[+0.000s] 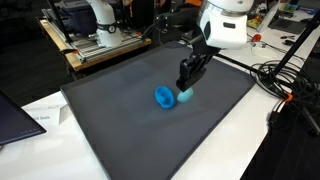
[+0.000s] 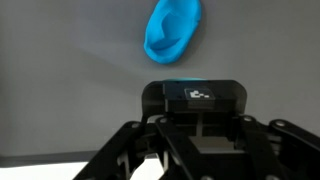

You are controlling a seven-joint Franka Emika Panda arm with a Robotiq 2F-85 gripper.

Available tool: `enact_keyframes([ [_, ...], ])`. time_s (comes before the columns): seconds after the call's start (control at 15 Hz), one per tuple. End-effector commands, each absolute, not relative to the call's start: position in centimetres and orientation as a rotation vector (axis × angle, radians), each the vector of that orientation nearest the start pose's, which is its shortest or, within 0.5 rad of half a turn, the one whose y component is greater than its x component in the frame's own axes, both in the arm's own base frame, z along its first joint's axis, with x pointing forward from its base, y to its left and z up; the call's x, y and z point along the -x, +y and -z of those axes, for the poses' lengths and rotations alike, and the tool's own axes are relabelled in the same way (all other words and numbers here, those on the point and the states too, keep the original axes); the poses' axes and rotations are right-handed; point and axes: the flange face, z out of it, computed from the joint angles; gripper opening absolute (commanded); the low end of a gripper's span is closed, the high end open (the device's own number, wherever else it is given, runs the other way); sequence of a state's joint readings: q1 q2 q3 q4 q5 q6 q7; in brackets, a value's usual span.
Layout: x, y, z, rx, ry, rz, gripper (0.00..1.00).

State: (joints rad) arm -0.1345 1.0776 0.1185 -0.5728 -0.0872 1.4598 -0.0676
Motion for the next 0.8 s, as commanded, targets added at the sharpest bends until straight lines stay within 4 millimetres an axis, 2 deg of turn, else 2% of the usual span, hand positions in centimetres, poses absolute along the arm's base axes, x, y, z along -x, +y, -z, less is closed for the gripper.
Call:
enact_keyframes([
  [0.0,-76.8,-8.6,-35.0,3.016,-0.041,-0.241,0.22],
  [0.53,-76.5,-12.1,-34.9,2.937,-0.036,-0.181,0.22],
  [0.73,-76.5,-12.7,-34.8,2.918,-0.061,-0.159,0.22],
])
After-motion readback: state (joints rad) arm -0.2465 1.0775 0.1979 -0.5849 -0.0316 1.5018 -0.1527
